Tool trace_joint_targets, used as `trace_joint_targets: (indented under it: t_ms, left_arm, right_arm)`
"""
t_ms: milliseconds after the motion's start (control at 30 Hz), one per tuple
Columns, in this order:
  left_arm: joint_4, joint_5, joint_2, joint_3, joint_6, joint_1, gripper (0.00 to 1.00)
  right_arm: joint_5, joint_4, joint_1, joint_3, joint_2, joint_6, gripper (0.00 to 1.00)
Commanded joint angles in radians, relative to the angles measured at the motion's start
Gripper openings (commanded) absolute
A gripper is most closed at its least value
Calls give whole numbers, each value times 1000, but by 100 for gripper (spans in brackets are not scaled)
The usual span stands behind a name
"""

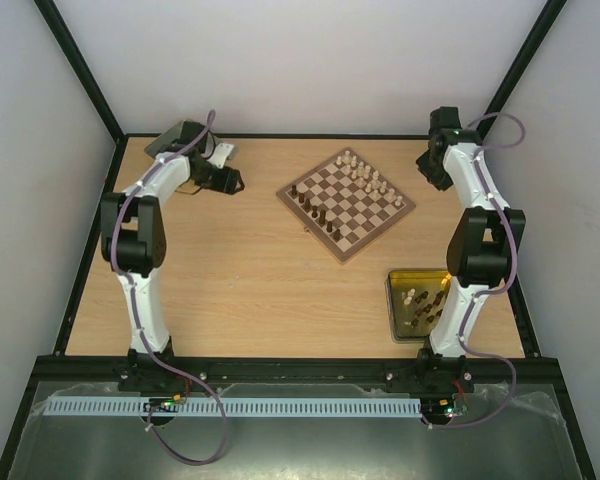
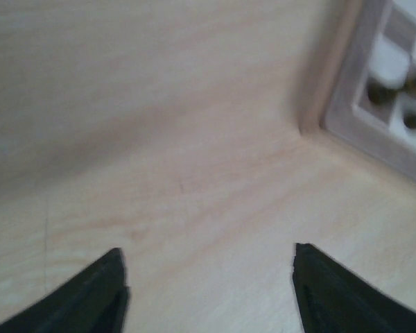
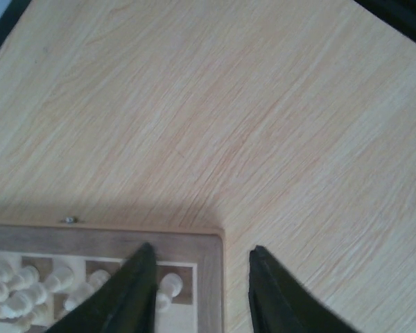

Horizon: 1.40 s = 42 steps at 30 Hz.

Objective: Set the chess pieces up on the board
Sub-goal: Move the chessboard to the center of the board.

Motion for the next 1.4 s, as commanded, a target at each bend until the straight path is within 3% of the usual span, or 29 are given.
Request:
trace_joint_targets:
  t_ms: [0,67,100,400,767,1367]
  left_arm:
    - [-21,47,162,199,-110,1,57]
    - [-23,69,256,283,-145,1,48]
    - [-21,92,292,321,-161,2,44]
    - [-14,193,547,587,-248,2,4]
    - [41,427,652,654,-344,-7,2]
    - [73,539,634,551,-387,-32,2]
  right_arm:
    - [-70,76,-18,-24,25,3,25]
    - [-80,88,-24,-28,51,7,6]
    - [-82,89,-25,-26,66,7,3]
    - [-124,122,-37,13,153,-17,2]
    - [-177,161,-66,-26,209,-18,2]
    - [-322,262,-105,-88,301,-27,2]
